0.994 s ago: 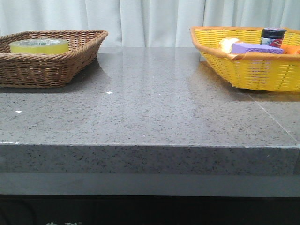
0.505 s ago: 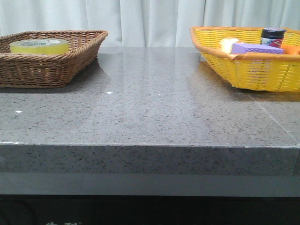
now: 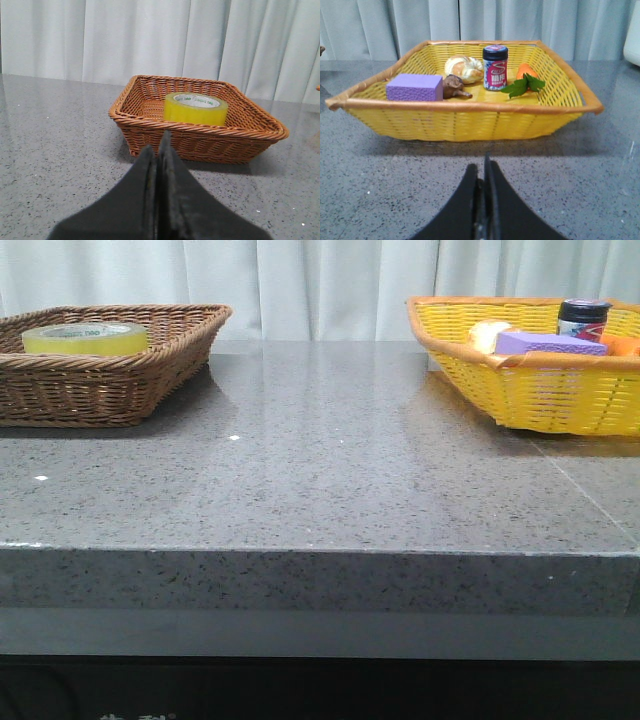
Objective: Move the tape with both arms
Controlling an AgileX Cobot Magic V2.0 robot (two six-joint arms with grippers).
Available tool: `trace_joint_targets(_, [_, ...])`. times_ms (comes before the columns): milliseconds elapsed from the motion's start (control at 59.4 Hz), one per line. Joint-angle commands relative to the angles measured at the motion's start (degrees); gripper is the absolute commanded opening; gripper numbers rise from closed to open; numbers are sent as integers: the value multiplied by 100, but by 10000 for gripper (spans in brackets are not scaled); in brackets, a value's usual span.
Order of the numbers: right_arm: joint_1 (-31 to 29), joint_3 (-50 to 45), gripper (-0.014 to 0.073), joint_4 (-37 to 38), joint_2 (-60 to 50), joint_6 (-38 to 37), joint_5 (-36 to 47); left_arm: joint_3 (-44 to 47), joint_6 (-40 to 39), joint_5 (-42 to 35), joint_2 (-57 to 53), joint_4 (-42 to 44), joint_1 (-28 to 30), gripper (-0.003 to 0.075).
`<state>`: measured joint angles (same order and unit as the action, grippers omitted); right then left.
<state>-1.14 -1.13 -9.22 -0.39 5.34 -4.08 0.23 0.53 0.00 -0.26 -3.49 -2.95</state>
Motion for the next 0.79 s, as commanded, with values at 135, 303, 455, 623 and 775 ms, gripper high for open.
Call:
trace_joint_targets(135, [153, -2, -68, -45, -154, 6, 613, 41, -53, -469, -98, -41, 11, -20])
trace_joint_targets(303, [172, -2, -68, -45, -154, 6, 613, 41, -53, -469, -98, -41, 11, -20])
trace_joint_targets(455, [172, -2, -68, -45, -148, 6, 613, 41, -53, -469, -98, -41, 11, -20])
trace_joint_targets(623, [172, -2, -68, -45, -148, 6, 613, 41, -53, -469, -98, -41, 11, -20])
trace_joint_targets(775, [172, -2, -68, -20, -155, 6, 626, 41, -53, -469, -98, -41, 11, -20])
